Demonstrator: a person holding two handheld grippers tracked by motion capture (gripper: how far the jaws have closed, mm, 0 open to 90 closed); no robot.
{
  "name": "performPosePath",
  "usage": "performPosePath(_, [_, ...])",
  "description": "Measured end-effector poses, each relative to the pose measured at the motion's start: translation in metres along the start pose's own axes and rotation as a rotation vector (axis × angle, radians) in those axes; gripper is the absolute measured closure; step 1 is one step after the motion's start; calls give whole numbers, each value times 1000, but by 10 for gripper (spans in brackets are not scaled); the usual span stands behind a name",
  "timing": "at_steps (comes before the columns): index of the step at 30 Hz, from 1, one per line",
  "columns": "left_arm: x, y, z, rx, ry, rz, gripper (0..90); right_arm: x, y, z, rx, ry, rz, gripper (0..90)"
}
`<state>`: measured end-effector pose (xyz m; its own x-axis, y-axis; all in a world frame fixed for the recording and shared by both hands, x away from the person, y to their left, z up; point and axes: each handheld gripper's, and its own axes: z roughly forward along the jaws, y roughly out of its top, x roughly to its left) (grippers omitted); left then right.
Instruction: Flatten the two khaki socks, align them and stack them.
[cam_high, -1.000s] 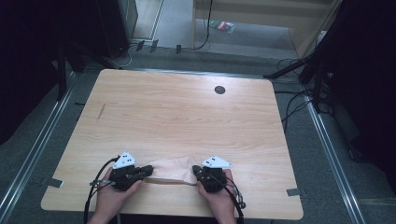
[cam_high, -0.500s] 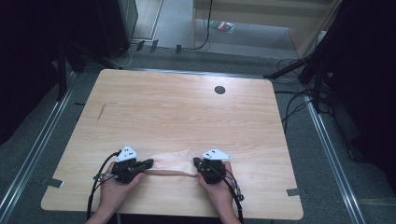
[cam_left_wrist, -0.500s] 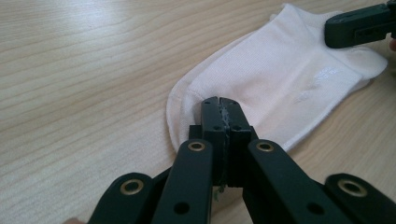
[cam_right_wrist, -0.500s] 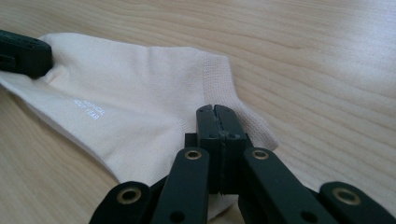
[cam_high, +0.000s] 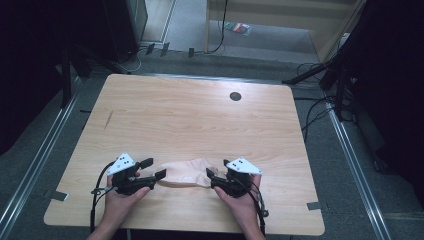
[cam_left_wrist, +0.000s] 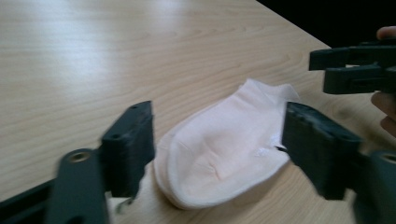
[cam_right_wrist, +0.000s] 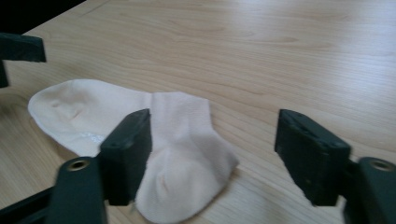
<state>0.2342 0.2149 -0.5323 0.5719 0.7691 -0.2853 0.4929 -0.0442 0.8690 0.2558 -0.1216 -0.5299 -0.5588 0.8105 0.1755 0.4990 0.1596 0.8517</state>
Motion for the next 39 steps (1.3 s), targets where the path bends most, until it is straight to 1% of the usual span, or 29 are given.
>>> performPosePath(1, [2, 1, -3, -5, 11, -2, 171, -2, 0, -3, -6, -15, -1, 195])
performPosePath(2, [2, 1, -3, -5, 11, -2, 139, -4, 1, -6, -6, -24, 11, 157])
performPosePath(3, [7, 1, -8, -13, 16, -13, 127, -5, 1, -8, -9, -30, 18, 130])
performPosePath(4, [10, 0, -12, -24, 24, -20, 121, -8, 2, -11, -12, -40, 29, 129])
performPosePath(5, [12, -1, -15, -27, 29, -24, 114, -9, 1, -14, -12, -74, 34, 129])
performPosePath(7, [18, -2, -21, -33, 54, -25, 99, -14, 0, -19, -7, -117, 30, 128])
performPosePath(8, [22, -3, -23, -39, 68, -34, 82, -17, 0, -21, -5, -121, 36, 126])
performPosePath(9, [25, -3, -25, -44, 69, -40, 75, -22, -1, -24, -6, -117, 47, 116])
performPosePath(10, [28, -4, -27, -45, 66, -47, 60, -25, -1, -26, -7, -113, 59, 97])
performPosePath(11, [33, -5, -30, -47, 58, -56, 8, -30, -2, -28, -8, -111, 72, 78])
performPosePath(12, [35, -5, -31, -51, 59, -62, 0, -36, -3, -32, -12, -112, 91, 76])
performPosePath(14, [40, -6, -34, -49, 77, -70, 0, -43, -4, -37, -14, -122, 101, 72])
performPosePath(15, [41, -6, -35, -48, 91, -66, 0, -46, -5, -39, -14, -132, 104, 68])
performPosePath(16, [43, -7, -37, -39, 100, -54, 0, -50, -6, -42, -15, -139, 103, 61])
performPosePath(17, [44, -8, -37, -35, 112, -54, 0, -54, -8, -46, -17, -145, 103, 53])
performPosePath(18, [45, -9, -39, -32, 120, -51, 0, -58, -9, -48, -18, -148, 100, 49])
performPosePath(19, [47, -9, -40, -29, 117, -48, 0, -61, -11, -51, -17, -153, 103, 45])
performPosePath(21, [49, -11, -43, -23, 137, -50, 0, -67, -14, -55, -16, -166, 109, 43])
performPosePath(23, [54, -13, -47, -12, 148, -48, 0, -74, -17, -60, -18, -182, 106, 42])
performPosePath(25, [58, -15, -51, -10, 166, -54, 0, -79, -19, -63, -16, -197, 114, 41])
performPosePath(30, [69, -19, -62, -14, 209, -75, 0, -92, -25, -74, -9, -231, 110, 41])
performPosePath(33, [76, -21, -70, -15, 237, -86, 0, -100, -31, -82, -5, -252, 120, 41])
performPosePath(34, [78, -21, -72, -10, 249, -89, 0, -103, -33, -85, -1, -259, 130, 41])
performPosePath(39, [86, -24, -80, -6, 290, -87, 0, -117, -42, -98, 3, -292, 160, 41])
